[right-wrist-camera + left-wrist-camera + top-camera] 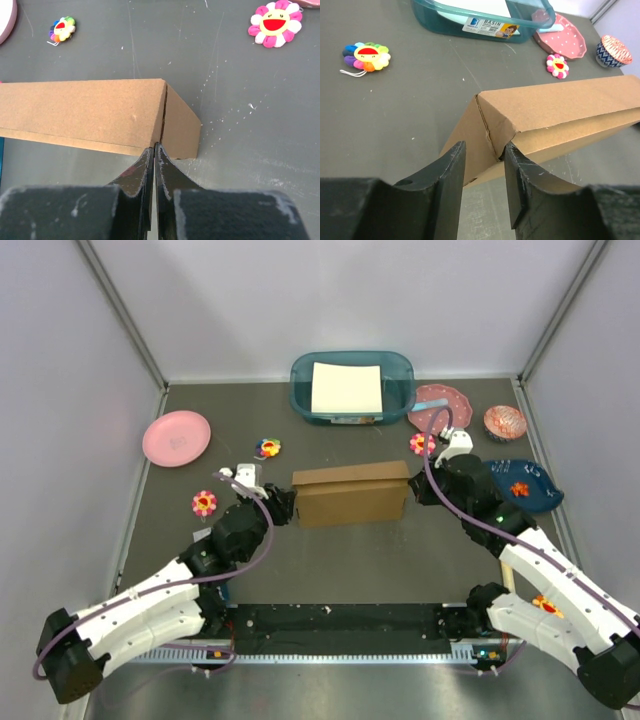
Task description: Fold the paper box
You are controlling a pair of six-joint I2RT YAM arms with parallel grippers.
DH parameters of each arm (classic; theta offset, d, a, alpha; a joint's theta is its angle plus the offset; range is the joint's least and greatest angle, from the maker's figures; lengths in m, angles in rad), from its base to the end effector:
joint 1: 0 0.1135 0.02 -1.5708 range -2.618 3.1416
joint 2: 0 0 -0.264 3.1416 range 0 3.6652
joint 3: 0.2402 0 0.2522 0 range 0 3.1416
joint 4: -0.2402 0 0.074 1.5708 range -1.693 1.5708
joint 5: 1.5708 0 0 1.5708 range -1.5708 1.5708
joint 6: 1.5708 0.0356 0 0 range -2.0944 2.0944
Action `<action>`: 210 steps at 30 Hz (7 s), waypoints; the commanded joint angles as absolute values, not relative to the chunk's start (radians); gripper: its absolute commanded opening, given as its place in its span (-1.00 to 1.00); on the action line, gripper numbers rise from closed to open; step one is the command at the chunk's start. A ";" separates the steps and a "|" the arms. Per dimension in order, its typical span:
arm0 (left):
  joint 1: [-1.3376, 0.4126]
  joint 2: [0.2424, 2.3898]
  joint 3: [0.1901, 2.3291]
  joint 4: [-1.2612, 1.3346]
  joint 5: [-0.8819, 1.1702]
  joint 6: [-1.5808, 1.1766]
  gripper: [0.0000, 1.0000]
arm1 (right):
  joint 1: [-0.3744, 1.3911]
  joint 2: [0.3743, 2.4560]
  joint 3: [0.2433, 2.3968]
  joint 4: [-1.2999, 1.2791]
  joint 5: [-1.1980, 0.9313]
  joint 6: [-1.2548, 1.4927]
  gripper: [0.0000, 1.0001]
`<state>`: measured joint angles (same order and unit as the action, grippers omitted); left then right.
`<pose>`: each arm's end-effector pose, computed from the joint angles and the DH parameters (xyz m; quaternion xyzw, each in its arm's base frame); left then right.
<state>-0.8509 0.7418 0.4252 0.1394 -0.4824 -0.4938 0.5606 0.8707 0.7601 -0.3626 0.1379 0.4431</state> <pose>0.1316 -0.1250 0.2540 -0.0186 0.7601 -0.2448 0.6017 0.1697 0.1007 0.2982 -0.0141 0.8518 0.1988 0.4845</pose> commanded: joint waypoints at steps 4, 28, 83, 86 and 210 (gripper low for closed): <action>-0.850 0.718 0.489 -0.028 -0.483 -0.443 -0.14 | 0.566 0.893 0.758 -0.453 0.141 0.456 -1.00; -0.845 0.776 0.592 0.020 -0.466 -0.402 -0.30 | 0.568 0.897 0.761 -0.451 0.141 0.453 -1.00; -0.813 0.934 0.431 0.035 -0.399 -0.506 -1.00 | 0.568 0.865 0.729 -0.459 0.106 0.465 -1.00; -0.813 0.960 0.407 0.025 -0.400 -0.534 -1.00 | 0.568 0.865 0.727 -0.457 0.104 0.466 -1.00; -0.462 1.005 0.643 0.400 0.190 -0.748 -0.22 | 0.384 0.985 0.549 0.035 -0.302 0.701 -1.00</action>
